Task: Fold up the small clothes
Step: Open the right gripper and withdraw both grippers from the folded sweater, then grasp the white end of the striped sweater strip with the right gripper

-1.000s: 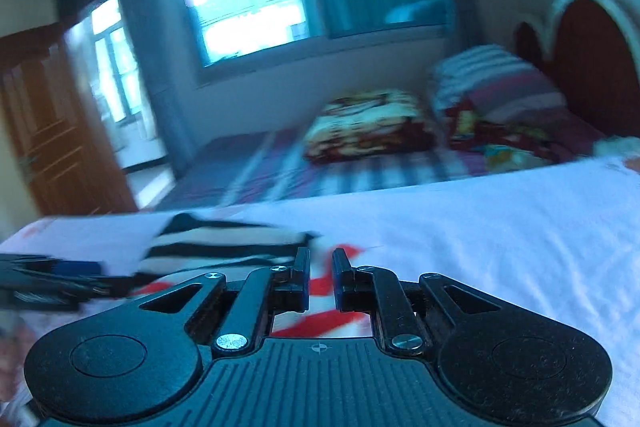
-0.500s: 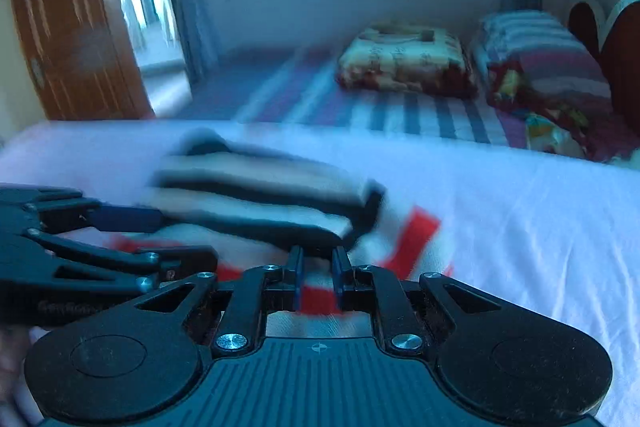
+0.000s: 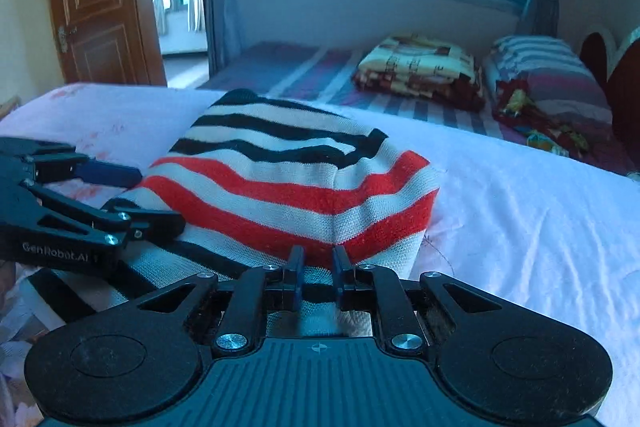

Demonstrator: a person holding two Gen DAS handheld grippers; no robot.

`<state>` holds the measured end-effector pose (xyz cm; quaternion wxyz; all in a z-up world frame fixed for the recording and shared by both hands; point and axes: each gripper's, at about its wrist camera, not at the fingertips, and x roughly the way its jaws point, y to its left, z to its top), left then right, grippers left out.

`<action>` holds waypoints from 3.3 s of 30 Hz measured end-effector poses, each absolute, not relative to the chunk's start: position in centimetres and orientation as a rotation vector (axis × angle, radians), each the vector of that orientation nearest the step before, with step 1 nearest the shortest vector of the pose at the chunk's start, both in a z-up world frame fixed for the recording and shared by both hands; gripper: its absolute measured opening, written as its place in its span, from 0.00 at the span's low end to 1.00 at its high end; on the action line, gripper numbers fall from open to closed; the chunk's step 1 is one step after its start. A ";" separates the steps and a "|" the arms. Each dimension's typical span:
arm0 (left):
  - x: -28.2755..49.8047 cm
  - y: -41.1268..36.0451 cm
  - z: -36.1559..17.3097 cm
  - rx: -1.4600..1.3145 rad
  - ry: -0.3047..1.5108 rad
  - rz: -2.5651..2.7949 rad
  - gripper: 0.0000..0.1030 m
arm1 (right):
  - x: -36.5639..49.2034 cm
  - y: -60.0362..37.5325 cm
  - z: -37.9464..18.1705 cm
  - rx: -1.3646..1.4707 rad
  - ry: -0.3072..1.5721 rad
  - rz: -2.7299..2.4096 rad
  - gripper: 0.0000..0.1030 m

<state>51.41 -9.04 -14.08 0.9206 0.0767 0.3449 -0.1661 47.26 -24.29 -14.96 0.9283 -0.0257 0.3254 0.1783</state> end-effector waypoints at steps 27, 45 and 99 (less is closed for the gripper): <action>42.3 -1.8 -12.8 -0.035 0.709 -0.291 0.66 | 37.0 -31.1 -13.5 0.369 0.715 0.289 0.14; 42.6 -2.1 -13.7 -0.021 0.754 -0.215 0.61 | 36.8 -32.8 -13.0 0.646 0.676 0.271 0.12; 54.1 0.2 -17.0 -0.487 1.003 -0.564 0.90 | 46.0 -37.8 -13.5 0.782 0.873 0.508 0.78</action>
